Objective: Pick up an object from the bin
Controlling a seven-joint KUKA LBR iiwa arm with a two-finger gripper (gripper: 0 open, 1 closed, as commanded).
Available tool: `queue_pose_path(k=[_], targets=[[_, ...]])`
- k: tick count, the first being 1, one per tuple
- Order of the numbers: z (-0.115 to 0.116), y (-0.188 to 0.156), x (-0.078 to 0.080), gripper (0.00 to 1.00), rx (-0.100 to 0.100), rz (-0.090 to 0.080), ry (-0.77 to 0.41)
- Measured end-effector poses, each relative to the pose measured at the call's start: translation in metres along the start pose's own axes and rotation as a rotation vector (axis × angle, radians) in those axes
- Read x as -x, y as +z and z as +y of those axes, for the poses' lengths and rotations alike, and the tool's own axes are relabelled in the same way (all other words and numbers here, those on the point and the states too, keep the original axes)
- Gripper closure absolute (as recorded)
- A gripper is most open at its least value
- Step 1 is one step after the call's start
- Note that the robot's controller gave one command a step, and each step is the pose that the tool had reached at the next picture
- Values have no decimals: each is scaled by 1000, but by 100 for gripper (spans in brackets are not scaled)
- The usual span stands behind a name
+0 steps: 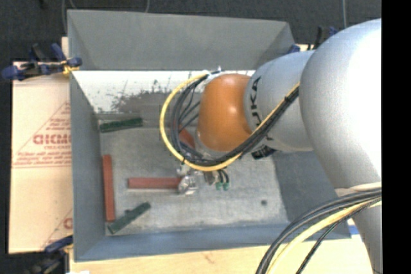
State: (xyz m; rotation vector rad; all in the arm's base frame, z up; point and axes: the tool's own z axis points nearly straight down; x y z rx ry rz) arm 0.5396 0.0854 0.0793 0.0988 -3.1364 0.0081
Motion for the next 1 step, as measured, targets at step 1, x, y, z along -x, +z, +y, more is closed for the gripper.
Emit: queue_pose_path(k=[1], targets=[[0, -160, -1, 100, 4, -14, -63]])
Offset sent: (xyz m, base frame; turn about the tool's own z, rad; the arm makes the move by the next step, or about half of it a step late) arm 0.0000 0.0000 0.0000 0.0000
